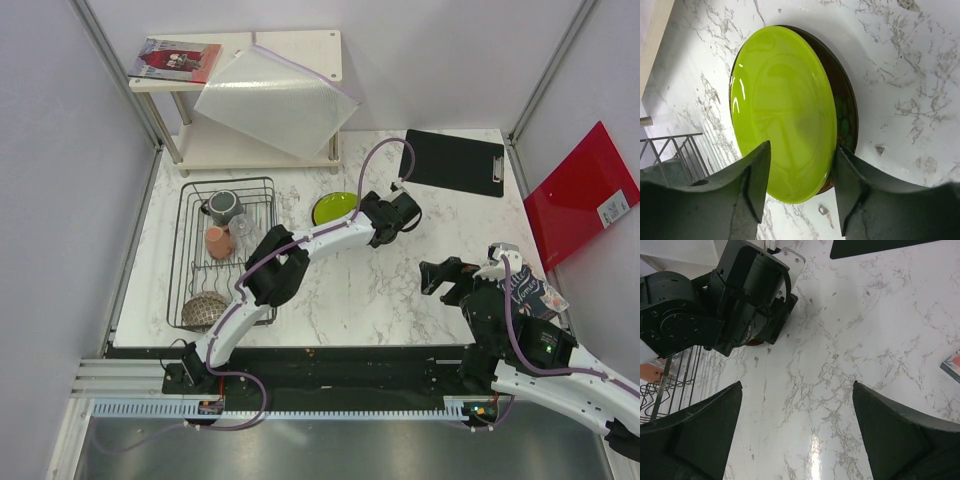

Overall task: Unload the mixed dishes from the dish rack
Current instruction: Place the plate at the center of the board, then pick up the cup from the dish rack.

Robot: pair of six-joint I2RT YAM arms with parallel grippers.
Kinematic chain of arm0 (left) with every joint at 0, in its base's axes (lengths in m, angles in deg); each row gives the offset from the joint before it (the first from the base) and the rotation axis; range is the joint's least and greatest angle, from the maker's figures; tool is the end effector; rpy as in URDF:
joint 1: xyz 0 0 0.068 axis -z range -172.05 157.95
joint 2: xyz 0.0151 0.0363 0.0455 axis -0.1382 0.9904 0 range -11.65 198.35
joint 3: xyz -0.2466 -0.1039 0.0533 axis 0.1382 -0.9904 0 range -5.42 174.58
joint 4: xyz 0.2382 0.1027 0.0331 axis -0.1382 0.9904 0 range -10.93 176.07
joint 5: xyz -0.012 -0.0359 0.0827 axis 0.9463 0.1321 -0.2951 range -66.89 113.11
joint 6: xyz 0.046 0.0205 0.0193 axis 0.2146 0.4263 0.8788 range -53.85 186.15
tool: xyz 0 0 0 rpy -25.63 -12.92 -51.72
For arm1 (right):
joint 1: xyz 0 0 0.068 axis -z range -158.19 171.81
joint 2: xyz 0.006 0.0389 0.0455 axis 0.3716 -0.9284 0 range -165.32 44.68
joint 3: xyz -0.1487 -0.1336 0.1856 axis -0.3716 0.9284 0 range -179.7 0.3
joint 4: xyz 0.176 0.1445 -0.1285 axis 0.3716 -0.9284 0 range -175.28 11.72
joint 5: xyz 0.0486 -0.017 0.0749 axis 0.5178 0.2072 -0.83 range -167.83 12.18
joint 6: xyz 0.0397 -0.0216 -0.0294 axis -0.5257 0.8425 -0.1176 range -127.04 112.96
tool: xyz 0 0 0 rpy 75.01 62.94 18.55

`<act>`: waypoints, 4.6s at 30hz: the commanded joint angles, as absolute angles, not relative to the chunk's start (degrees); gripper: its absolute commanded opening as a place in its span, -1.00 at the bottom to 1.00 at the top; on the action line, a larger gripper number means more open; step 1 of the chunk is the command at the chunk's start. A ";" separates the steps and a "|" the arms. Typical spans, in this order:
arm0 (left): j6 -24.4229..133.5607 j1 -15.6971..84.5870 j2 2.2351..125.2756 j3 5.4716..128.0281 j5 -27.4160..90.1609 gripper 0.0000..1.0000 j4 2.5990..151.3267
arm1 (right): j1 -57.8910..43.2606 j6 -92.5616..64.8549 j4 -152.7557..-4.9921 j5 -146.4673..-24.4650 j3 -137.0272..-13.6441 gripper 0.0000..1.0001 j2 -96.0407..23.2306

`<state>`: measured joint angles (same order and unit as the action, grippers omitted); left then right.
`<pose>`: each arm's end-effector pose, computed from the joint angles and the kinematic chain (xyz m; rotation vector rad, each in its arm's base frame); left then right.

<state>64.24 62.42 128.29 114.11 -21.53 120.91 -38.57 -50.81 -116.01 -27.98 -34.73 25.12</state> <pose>0.3218 -0.4078 0.1663 0.8109 2.1698 0.5651 0.0638 0.0572 0.2884 0.2882 1.8158 0.4281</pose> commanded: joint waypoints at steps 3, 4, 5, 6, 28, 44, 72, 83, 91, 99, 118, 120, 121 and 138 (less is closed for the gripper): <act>64.65 62.44 117.73 114.29 -24.26 0.70 120.55 | -38.66 -52.04 -115.63 -28.43 -35.56 0.96 26.31; 65.26 62.44 116.85 114.46 -24.26 0.80 120.72 | -38.83 -52.13 -115.81 -28.43 -35.56 0.96 26.48; 65.44 62.44 115.11 114.64 -24.35 0.80 120.99 | -38.66 -52.21 -115.89 -28.43 -35.65 0.96 26.66; 65.53 62.44 114.30 114.64 -24.26 0.81 121.34 | -38.66 -52.65 -116.16 -28.52 -35.56 0.96 26.83; 42.16 47.50 53.75 70.53 7.73 0.96 123.26 | -38.66 -53.18 -113.88 -30.27 -32.05 0.96 28.51; 34.34 28.16 57.96 55.40 17.75 0.96 116.34 | -38.66 -52.13 -110.00 -32.91 -30.99 0.96 24.55; 31.61 21.57 68.24 60.06 10.45 0.96 112.73 | -38.66 -51.69 -108.08 -32.56 -30.29 0.96 19.89; 31.17 20.60 74.30 59.44 13.79 0.94 109.04 | -38.74 -51.60 -107.72 -32.82 -29.94 0.96 20.15; 31.61 20.60 75.63 58.74 16.86 0.64 107.19 | -38.74 -52.04 -107.98 -32.47 -29.50 0.96 20.24; 33.27 20.69 71.50 57.34 17.49 0.00 106.67 | -38.66 -52.30 -107.81 -32.47 -29.50 0.96 19.36; 32.05 20.78 47.85 60.07 43.20 -0.97 104.31 | -38.66 -50.37 -103.42 -32.12 -33.27 0.96 14.27; 29.07 20.78 48.03 58.92 55.37 -0.97 97.31 | -38.66 -49.67 -102.37 -31.95 -33.80 0.96 14.61; 27.41 20.86 48.20 56.92 59.20 -0.97 94.39 | -38.74 -49.67 -101.40 -31.95 -33.98 0.96 14.88; -10.15 32.28 49.96 32.99 76.90 -0.97 18.86 | -38.74 -47.12 -76.00 -45.73 -25.28 0.82 32.12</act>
